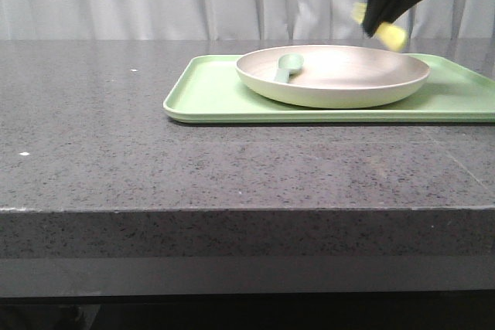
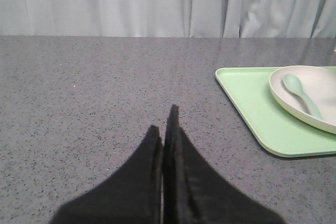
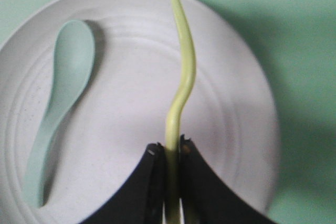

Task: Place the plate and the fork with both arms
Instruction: 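Lift the fork with the right gripper and carry it beside the plate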

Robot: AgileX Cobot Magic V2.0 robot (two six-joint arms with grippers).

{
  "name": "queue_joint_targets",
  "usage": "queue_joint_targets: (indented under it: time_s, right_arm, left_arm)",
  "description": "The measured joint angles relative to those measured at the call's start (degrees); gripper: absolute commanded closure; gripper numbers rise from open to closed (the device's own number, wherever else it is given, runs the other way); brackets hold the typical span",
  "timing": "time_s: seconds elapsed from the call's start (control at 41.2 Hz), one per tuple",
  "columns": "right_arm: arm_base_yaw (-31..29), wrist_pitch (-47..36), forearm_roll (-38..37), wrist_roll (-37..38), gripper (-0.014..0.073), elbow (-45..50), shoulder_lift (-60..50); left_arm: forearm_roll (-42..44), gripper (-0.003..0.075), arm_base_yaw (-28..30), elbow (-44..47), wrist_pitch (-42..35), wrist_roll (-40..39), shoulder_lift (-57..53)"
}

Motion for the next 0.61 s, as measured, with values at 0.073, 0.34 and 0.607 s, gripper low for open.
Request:
queue_joint_targets:
  time_s: [0.073,0.34,0.607]
  right_arm:
    - [-1.84,1.23,-0.14,-0.96,0.0654,-0.13,-0.59]
    - [-8.33,4.15,-0.65,-4.73,0.0654,-0.13,-0.49]
    - [-9.73,4.29,-0.87,-6.71,0.0654,0.37,2.75]
  left_arm:
    - [0.00,0.0739,0.00,0.00,0.00,0.00,0.00]
    - [0.00,0.0739,0.00,0.00,0.00,0.00,0.00]
    - [0.00,0.0739,0.00,0.00,0.00,0.00,0.00]
